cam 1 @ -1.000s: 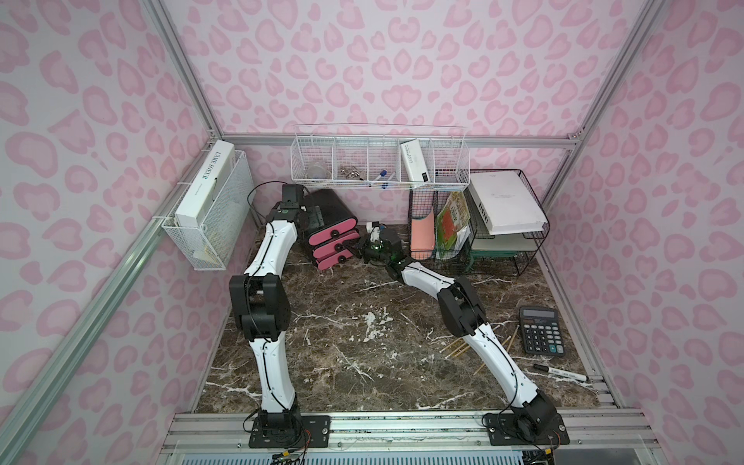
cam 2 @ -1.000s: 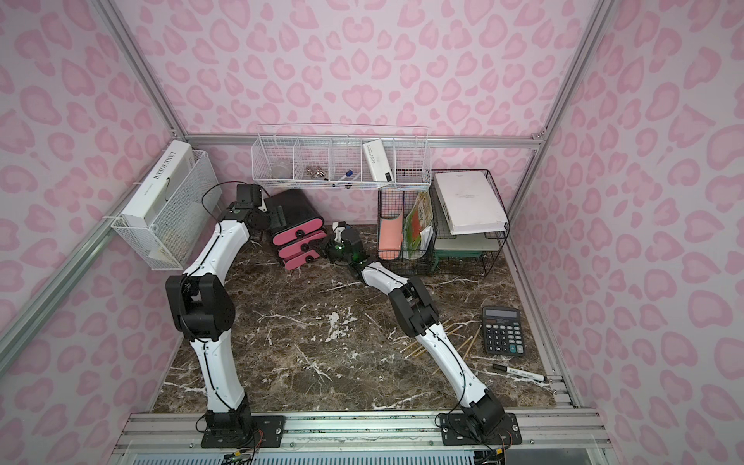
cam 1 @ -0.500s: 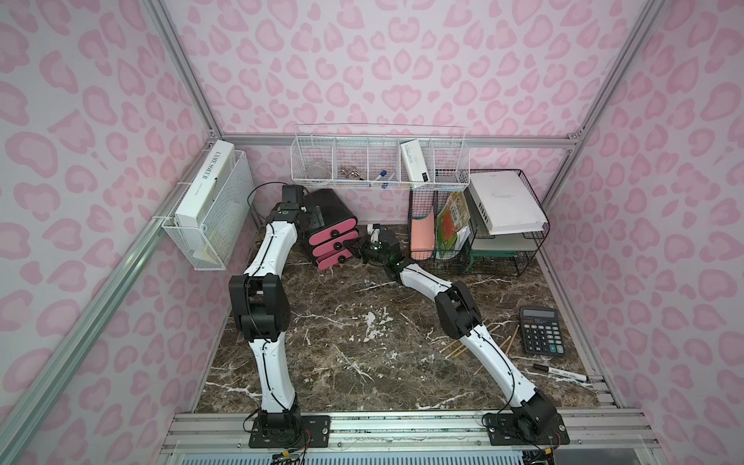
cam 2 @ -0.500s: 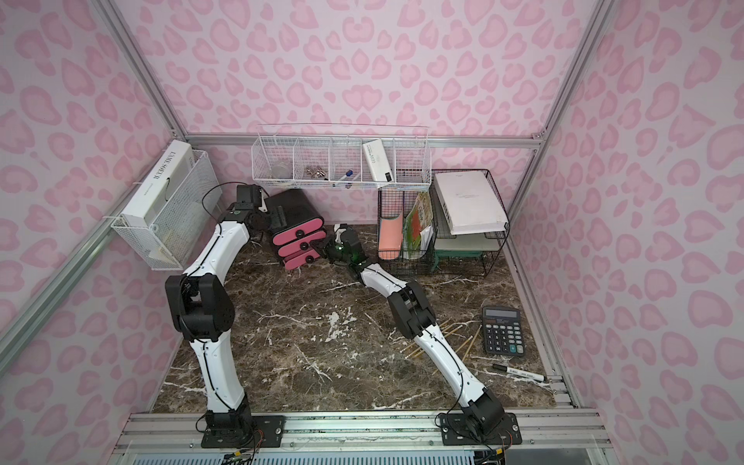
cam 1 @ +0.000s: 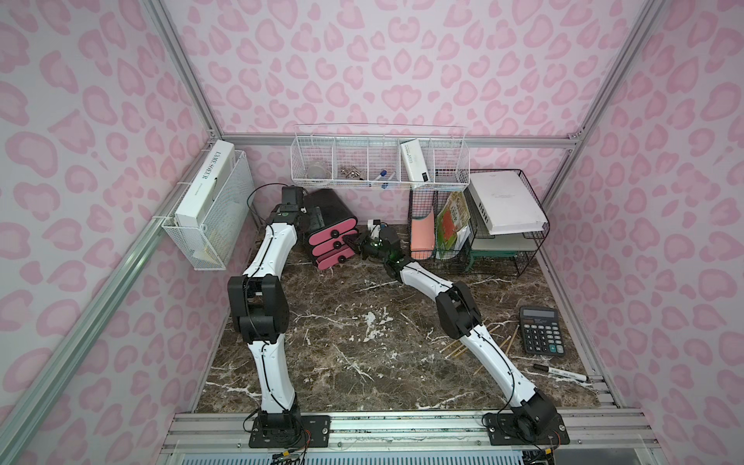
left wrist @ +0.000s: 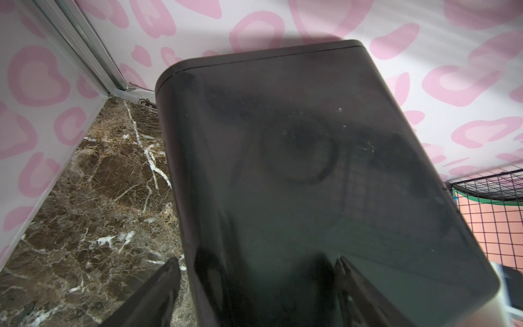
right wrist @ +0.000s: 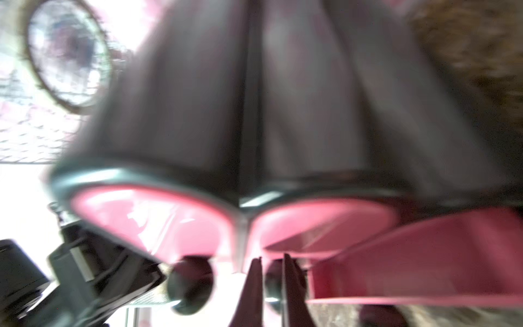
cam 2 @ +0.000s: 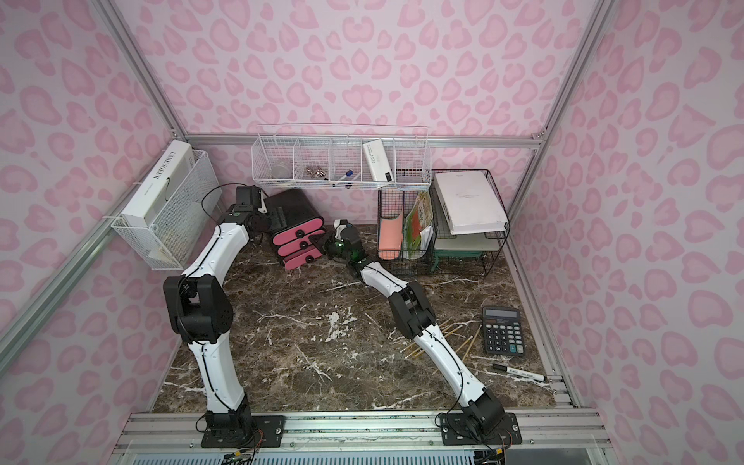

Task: Please place the pencils in the drawer according to their color
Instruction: Close the drawer in the storage box, then open the drawer in the storage box.

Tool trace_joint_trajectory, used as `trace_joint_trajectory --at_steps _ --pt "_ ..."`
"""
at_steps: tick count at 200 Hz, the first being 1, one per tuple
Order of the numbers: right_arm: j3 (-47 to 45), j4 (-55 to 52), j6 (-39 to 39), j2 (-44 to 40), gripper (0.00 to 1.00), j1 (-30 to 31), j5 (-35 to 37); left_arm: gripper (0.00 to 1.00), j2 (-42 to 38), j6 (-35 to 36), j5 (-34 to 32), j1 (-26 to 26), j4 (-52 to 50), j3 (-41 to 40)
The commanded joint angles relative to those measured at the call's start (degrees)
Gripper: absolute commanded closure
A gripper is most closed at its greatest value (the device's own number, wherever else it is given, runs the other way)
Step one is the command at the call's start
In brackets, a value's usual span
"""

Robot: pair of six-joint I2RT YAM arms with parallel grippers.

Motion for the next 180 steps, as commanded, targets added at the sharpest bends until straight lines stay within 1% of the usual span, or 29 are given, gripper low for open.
trace_joint_trajectory --at_steps 1,5,11,28,47,69,91,143,180 --pt "-6.7 4.2 -2.9 -5.5 0.68 0.3 -2.4 0.16 1.7 3.4 -1.3 0.0 -18.3 -1.4" --pt "-9.3 5.1 -3.1 -6.9 0.62 0.3 -2.3 0.16 1.7 3.4 -1.4 0.0 -18.3 -1.5" --pt "-13.3 6.4 -3.2 -9.2 0.56 0.4 -2.0 0.16 1.6 3.5 -1.4 0.0 -18.2 -1.6" --pt "-23.8 10.0 -3.7 -14.6 0.43 0.7 -1.0 0.16 1.4 3.6 -1.5 0.0 -18.0 -2.1" --pt "-32.5 12.6 -4.0 -18.7 0.37 1.0 -0.2 0.16 1.3 3.7 -1.1 0.0 -17.7 -2.6" --pt "-38.6 14.9 -4.1 -20.8 0.33 1.5 0.3 0.16 1.2 3.8 -1.0 0.0 -17.6 -2.5" --pt "-39.9 15.3 -3.5 -19.8 0.31 1.9 0.2 0.16 1.1 4.0 -0.9 0.0 -17.7 -2.6" --pt "-37.6 15.1 -2.8 -15.2 0.31 2.8 2.2 0.17 1.0 3.9 -0.2 0.0 -17.9 -2.8" --pt "-32.6 14.9 -0.9 -10.5 0.32 3.2 3.6 0.18 1.0 3.6 0.2 0.0 -18.2 -3.0"
